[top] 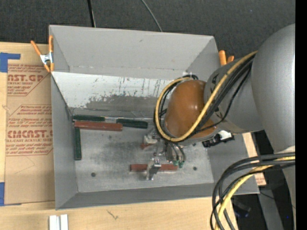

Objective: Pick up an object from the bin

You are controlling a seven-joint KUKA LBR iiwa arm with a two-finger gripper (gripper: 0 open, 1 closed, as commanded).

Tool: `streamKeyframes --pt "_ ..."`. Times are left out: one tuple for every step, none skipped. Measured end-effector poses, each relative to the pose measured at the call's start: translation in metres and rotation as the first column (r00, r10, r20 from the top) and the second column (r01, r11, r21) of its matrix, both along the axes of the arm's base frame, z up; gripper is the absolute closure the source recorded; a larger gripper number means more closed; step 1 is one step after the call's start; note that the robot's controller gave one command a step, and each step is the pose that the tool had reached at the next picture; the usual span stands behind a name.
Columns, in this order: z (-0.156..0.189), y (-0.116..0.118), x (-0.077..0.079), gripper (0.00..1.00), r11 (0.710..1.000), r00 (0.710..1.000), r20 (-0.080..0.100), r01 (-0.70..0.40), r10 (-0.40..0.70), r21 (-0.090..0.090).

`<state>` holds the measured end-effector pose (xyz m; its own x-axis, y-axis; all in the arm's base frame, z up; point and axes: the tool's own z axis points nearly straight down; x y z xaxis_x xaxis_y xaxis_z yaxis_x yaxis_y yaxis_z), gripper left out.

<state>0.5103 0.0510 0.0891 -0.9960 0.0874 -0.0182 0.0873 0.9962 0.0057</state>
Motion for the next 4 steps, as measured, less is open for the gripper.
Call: streamKeyframes --pt "-0.002 0.0 0.0 0.0 1.0 1.0 0.008 0.019 -0.019 0.002" --pt "0.006 -0.013 -0.015 0.0 0.991 0.991 -0.014 0.13 -0.13 -0.001" --pt "-0.014 -0.017 -0.02 0.0 0.995 0.994 -0.017 0.104 -0.104 -0.004" --pt "-0.014 -0.014 -0.025 1.0 0.962 0.962 -0.003 0.273 -0.273 0.001"
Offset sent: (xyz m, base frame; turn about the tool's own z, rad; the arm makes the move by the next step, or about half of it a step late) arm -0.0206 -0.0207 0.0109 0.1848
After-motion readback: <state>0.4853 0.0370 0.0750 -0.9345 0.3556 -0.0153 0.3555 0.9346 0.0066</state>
